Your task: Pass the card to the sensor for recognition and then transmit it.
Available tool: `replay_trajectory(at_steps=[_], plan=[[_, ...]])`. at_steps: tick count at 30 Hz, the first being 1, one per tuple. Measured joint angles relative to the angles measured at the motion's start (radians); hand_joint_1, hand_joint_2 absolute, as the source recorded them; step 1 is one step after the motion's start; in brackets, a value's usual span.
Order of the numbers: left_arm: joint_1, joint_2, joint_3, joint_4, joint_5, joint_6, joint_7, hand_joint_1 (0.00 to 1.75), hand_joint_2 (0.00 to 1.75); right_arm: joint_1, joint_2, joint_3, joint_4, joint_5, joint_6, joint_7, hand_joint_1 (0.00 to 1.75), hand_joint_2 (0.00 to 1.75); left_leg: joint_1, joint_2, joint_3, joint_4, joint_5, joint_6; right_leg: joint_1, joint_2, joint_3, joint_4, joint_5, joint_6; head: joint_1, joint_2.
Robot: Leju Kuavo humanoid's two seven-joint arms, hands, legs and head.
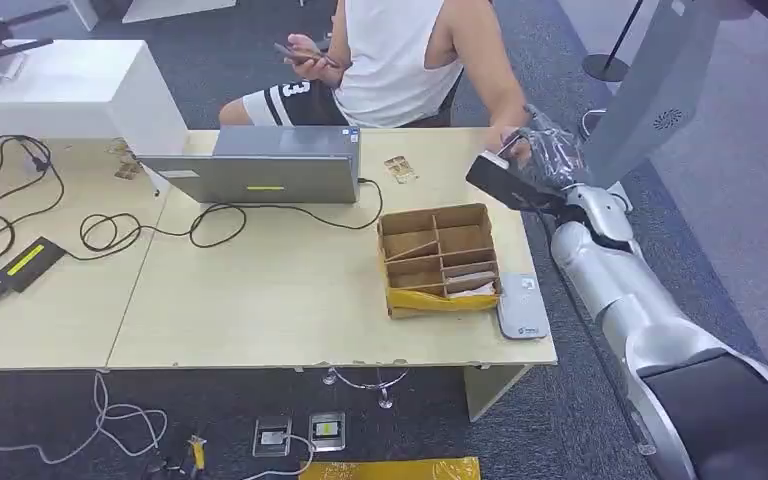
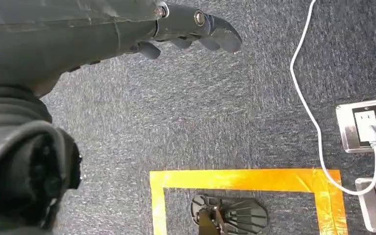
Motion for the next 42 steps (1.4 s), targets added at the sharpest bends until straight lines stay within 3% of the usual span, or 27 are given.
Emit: replay_trajectory(at_steps=[8, 14, 18, 20, 24, 31, 38, 42], plan=[[0.002, 0.000, 0.000, 0.000, 0.000, 0.004, 0.000, 0.00, 0.00, -0.005, 0.000, 0.003, 0.016, -0.048, -0.069, -0.060, 0.00, 1.75, 0.000, 0.000, 0.000, 0.000, 0.000, 0.000, 0.000, 0.000, 0.000, 0.000, 0.000, 0.000, 0.000, 0.000], [0.009, 0.000, 0.000, 0.000, 0.011, 0.018, 0.000, 0.00, 0.00, -0.026, 0.003, -0.012, 0.014, -0.170, -0.206, -0.198, 0.00, 1.75, 0.000, 0.000, 0.000, 0.000, 0.000, 0.000, 0.000, 0.000, 0.000, 0.000, 0.000, 0.000, 0.000, 0.000], [0.024, -0.002, 0.000, 0.000, 0.032, 0.040, -0.011, 0.00, 0.00, -0.024, -0.019, -0.069, -0.048, -0.089, -0.279, -0.293, 0.00, 1.75, 0.000, 0.000, 0.001, 0.000, 0.000, 0.000, 0.000, 0.000, 0.000, 0.000, 0.000, 0.000, 0.000, 0.000], [0.036, -0.003, 0.000, 0.000, 0.048, 0.054, -0.017, 0.00, 0.00, -0.017, -0.045, -0.134, -0.099, -0.013, -0.282, -0.337, 0.00, 1.75, 0.000, 0.000, 0.001, 0.000, 0.000, 0.000, 0.000, 0.000, 0.000, -0.001, 0.000, 0.000, 0.000, 0.000], [0.066, -0.005, 0.000, 0.000, 0.085, 0.085, -0.035, 0.00, 0.00, 0.005, -0.123, -0.293, -0.189, 0.018, -0.284, -0.394, 0.00, 1.75, -0.001, -0.001, 0.001, 0.001, -0.001, 0.001, -0.001, -0.002, 0.001, -0.003, 0.000, 0.000, 0.000, 0.000], [0.109, -0.005, 0.004, 0.002, 0.138, 0.111, -0.065, 0.00, 0.00, 0.052, -0.300, -0.551, -0.225, 0.015, -0.284, -0.382, 0.00, 1.75, -0.002, -0.002, -0.001, 0.001, -0.003, 0.003, -0.002, -0.002, 0.001, -0.004, 0.000, 0.001, 0.001, 0.000], [0.118, -0.009, 0.006, 0.007, 0.159, 0.129, -0.071, 0.00, 0.00, 0.126, -0.401, -0.777, -0.225, 0.086, -0.284, -0.354, 0.00, 1.75, 0.000, 0.001, 0.000, 0.001, -0.004, 0.003, 0.000, 0.000, -0.001, -0.004, 0.000, 0.001, -0.001, 0.000], [0.119, -0.013, 0.011, 0.007, 0.174, 0.143, -0.080, 0.00, 0.00, 0.228, -0.442, -0.972, -0.225, 0.202, -0.284, -0.376, 0.00, 1.75, 0.000, -0.001, -0.001, 0.001, -0.004, 0.003, 0.000, -0.002, 0.000, -0.004, -0.001, 0.001, 0.000, 0.000]])
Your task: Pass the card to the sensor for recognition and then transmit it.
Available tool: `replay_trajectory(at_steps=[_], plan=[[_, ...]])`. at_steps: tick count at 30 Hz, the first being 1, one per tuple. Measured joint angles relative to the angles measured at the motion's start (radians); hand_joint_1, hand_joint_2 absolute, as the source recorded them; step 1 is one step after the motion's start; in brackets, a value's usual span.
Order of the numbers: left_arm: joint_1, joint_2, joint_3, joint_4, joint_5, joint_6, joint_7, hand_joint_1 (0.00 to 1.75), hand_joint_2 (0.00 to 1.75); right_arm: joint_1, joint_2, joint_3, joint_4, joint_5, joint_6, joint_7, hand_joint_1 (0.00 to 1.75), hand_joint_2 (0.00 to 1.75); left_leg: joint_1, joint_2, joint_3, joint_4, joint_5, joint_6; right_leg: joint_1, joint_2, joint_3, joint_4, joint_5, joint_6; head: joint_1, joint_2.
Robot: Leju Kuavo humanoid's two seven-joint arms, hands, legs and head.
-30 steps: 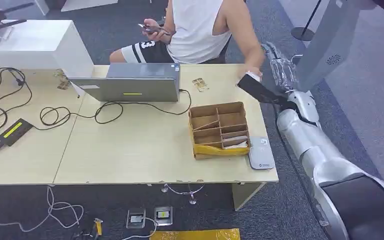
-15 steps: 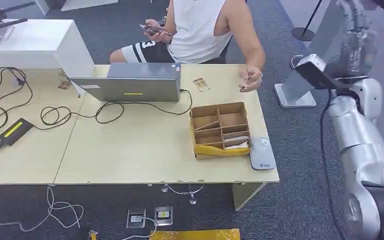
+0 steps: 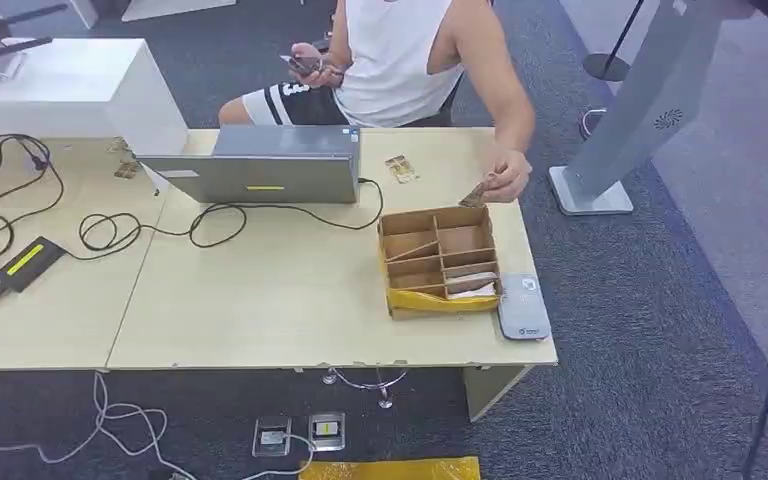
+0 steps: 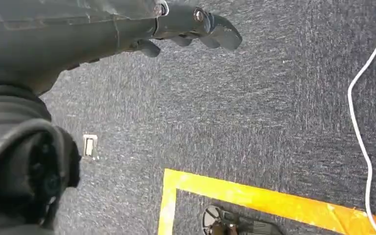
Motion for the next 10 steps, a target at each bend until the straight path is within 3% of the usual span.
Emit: replay_trajectory(at_steps=[3, 6, 10], plan=[[0.000, -0.002, 0.000, 0.000, 0.006, 0.005, -0.005, 0.00, 0.00, 0.087, -0.010, -0.145, 0.005, 0.096, 0.000, 0.038, 0.00, 1.75, 0.000, 0.000, 0.000, 0.000, -0.001, 0.000, 0.000, 0.000, 0.000, 0.000, -0.001, 0.000, 0.000, 0.000], [0.000, -0.005, 0.000, 0.000, 0.015, 0.010, -0.005, 0.00, 0.00, 0.195, -0.008, -0.270, 0.018, 0.171, 0.000, 0.118, 0.00, 1.75, 0.000, 0.000, 0.000, 0.000, -0.002, 0.000, 0.000, 0.000, 0.001, 0.000, -0.002, 0.000, 0.000, 0.000], [0.002, -0.010, 0.002, 0.000, 0.029, 0.024, -0.005, 0.00, 0.00, 0.316, 0.026, -0.444, 0.059, 0.293, 0.000, 0.213, 0.00, 1.75, 0.001, 0.001, 0.001, -0.001, -0.003, -0.001, 0.000, 0.000, 0.001, 0.000, -0.003, 0.000, 0.000, 0.000]])
